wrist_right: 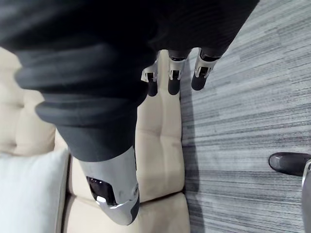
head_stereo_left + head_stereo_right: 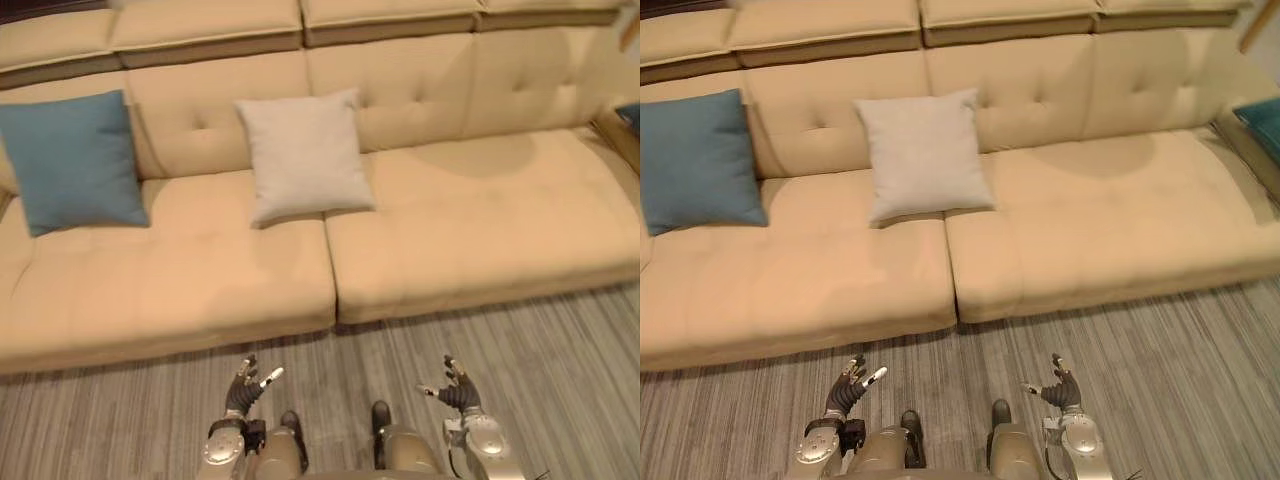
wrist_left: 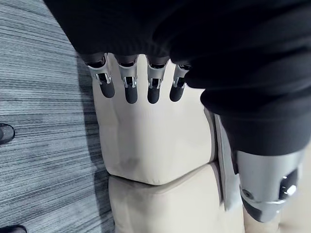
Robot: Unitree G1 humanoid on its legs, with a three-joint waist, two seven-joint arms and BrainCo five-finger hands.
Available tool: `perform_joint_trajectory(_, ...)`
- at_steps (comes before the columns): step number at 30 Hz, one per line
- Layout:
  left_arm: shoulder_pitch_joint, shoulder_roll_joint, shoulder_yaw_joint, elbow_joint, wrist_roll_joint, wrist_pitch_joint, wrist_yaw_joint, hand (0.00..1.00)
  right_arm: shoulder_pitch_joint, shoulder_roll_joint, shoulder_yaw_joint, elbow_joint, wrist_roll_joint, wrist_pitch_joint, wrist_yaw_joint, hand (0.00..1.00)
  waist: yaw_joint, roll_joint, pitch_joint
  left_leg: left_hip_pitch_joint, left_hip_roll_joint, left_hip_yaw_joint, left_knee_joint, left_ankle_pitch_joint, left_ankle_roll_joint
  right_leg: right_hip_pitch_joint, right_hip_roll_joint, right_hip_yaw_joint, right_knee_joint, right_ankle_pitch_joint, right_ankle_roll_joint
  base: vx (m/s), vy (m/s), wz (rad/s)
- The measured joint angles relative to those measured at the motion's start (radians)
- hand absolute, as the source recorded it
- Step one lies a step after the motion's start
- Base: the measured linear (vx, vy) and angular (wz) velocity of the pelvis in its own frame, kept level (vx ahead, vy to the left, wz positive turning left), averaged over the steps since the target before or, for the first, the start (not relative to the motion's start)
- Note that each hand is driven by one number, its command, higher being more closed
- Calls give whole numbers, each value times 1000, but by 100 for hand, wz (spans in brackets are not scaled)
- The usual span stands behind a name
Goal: Pick up cushions and gather them together orderly.
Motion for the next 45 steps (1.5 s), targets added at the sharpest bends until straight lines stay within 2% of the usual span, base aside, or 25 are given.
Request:
perform_joint_trajectory(2, -3, 6, 1, -5, 0, 1, 1, 0, -12, 1, 0, -32, 10, -5, -2, 0, -18, 4, 1, -4, 29, 71, 71, -50, 25, -30, 42, 100, -4, 31, 3, -61, 157, -183)
perform_joint_trajectory(4, -14, 5, 2, -16, 10, 1, 2, 0, -46, 2, 2, -29, 16, -1, -6, 0, -32, 1, 0, 15, 69, 199, 85, -70, 36, -70, 29, 35, -23, 31, -72, -44, 120, -206)
perform_joint_trajectory(6, -24, 17, -1, -17, 19, 6, 2, 0, -97, 3, 22, 13, 18, -3, -16, 0, -32, -1, 0, 81, 123, 398, 80, -82, 49, -119, -58, -331, 13, 21, -133, 57, 52, -245)
perform_joint_trajectory(8, -37, 23, -9, -15, 20, 17, 2, 0, -126, 2, 23, 67, 18, -3, -21, 0, -45, 13, 3, 161, 145, 544, 73, -88, 60, -73, -148, -723, 39, -30, -240, 160, -33, -236)
perform_joint_trajectory(9, -49, 26, -11, -16, 23, 16, 2, 0, -135, 2, 25, 103, 18, -2, -23, 0, -44, 19, 2, 199, 148, 583, 68, -87, 58, -36, -173, -866, 40, -35, -250, 203, -129, -291)
perform_joint_trajectory(10, -56, 36, -14, -15, 31, 17, 2, 0, -142, 4, 38, 132, 13, 0, -21, 0, -33, 16, 1, 245, 151, 612, 59, -82, 47, -26, -168, -888, 49, -20, -239, 183, -160, -248)
perform_joint_trajectory(13, -79, 39, -50, -6, 39, 18, -2, 0, -135, -8, 43, 134, 3, 2, -18, 0, -42, 50, 2, 291, 215, 610, 187, -83, 4, -38, -94, -772, 79, -29, -197, 238, -151, -209)
perform_joint_trajectory(15, -100, 40, -65, 1, 40, 16, -3, 0, -118, -13, 49, 143, -1, 10, -17, 0, -46, 67, -4, 270, 295, 524, 378, -22, 83, -21, -30, -699, 85, -52, -198, 377, -105, -163)
perform_joint_trajectory(16, -103, 37, -68, 16, 41, 16, -1, 0, -117, -10, 66, 155, -2, 21, -19, 0, -40, 74, 5, 199, 324, 320, 575, 91, 187, 29, 23, -613, 67, -70, -213, 388, -50, -172)
perform_joint_trajectory(18, -94, 8, -77, 25, 52, 16, -2, 0, -120, -22, 86, 181, -3, 19, -21, 0, -20, 67, 13, 61, 223, 40, 715, -6, 86, 86, 35, -506, 66, -100, -199, 390, 72, -175)
perform_joint_trajectory(20, -79, -1, -85, 22, 53, 15, 0, 0, -112, -19, 85, 223, -3, 20, -21, 0, 1, 47, 29, -44, 136, -98, 687, -46, 93, 165, 26, -457, 45, -124, -176, 356, 143, -94)
perform_joint_trajectory(23, -46, 0, -95, -9, 48, 15, 6, 0, -107, -29, 81, 232, -3, 19, -27, 0, 41, 58, 54, -198, 0, -253, 412, -33, 71, 249, 3, -389, 13, -161, -127, 381, 235, -62)
perform_joint_trajectory(25, -29, -1, -94, -21, 37, 15, 19, 0, -119, -36, 81, 239, -1, 19, -39, 0, 76, 79, 50, -222, -48, -284, 109, 30, -20, 272, 2, -337, -3, -184, -88, 427, 278, -81)
perform_joint_trajectory(26, -22, -2, -88, -23, 34, 16, 23, 0, -133, -27, 82, 250, 1, 19, -42, 0, 107, 88, 43, -205, -48, -277, 73, 148, 45, 289, 12, -294, -3, -203, -62, 547, 294, -69)
perform_joint_trajectory(27, -11, 9, -77, -34, 29, 16, 25, 0, -140, -14, 81, 257, 1, 17, -43, 0, 111, 41, 26, -212, -92, -249, 104, 110, 107, 299, -31, -260, -1, -230, -30, 574, 279, -51)
perform_joint_trajectory(29, -17, 5, -76, -46, 27, 16, 24, 0, -132, -7, 34, 256, -2, 18, -44, 0, 112, -7, 18, -199, -143, -223, 151, 28, 153, 272, -102, -251, 138, -277, 28, 577, 254, 6)
perform_joint_trajectory(32, -10, 16, -127, -61, 27, 17, 19, 0, -126, 10, -12, 259, -5, 22, -43, 0, 102, -15, 23, -55, -189, -199, 191, -84, 215, 117, -184, -208, 690, -180, 151, 624, 262, 1)
perform_joint_trajectory(34, -7, 23, -146, -75, 27, 19, 20, 0, -114, 22, -12, 259, -21, 24, -41, 0, 85, -14, 24, 58, -201, -205, 164, -127, 228, 68, -222, -282, 859, -214, 68, 635, 126, 2)
perform_joint_trajectory(36, -26, 25, -142, -86, 16, 19, 23, 0, -126, 29, -12, 259, -28, 24, -39, 0, 73, -13, 15, 173, -204, -210, 60, -145, 231, -46, -230, -391, 818, -262, -22, 578, 67, -13)
perform_joint_trajectory(38, -51, 36, -138, -85, 15, 18, 24, 0, -139, 28, -22, 260, -32, 24, -38, 0, 58, 5, 18, 226, -199, -234, 6, -146, 225, -129, -201, -435, 619, -263, -28, 569, 28, 11)
perform_joint_trajectory(40, -96, 30, -137, -50, 15, 19, 23, 0, -136, -8, -31, 279, -32, 32, -39, 0, 43, 36, 37, 327, -166, -266, -50, -144, 171, -159, -83, -374, 134, -117, -21, 630, -8, 40)
perform_joint_trajectory(42, -101, 32, -126, -41, 17, 18, 37, 0, -126, -16, -35, 279, -32, 49, -41, 0, 17, 25, 33, 378, -165, -320, -46, -169, 122, -159, -49, -279, -97, 57, -12, 781, -116, 78)
perform_joint_trajectory(43, -100, 32, -116, -20, 17, 17, 43, 0, -123, -22, -35, 280, -33, 57, -41, 0, 2, 32, 28, 400, -150, -345, -23, -185, 96, -154, -35, -249, -79, 189, -42, 915, -203, 83)
perform_joint_trajectory(44, -105, 11, -115, 5, 17, 18, 48, 0, -122, -35, -35, 280, -33, 59, -40, 0, 2, 65, 19, 398, -117, -359, 27, -184, 91, -161, -18, -254, -18, 232, -60, 772, -163, 56)
perform_joint_trajectory(45, -120, -11, -107, 15, 17, 21, 51, 0, -137, -44, -35, 279, -33, 60, -39, 0, 5, 99, 21, 313, -84, -344, 224, -90, 7, -160, -1, -290, 74, 150, -91, 908, -198, 44)
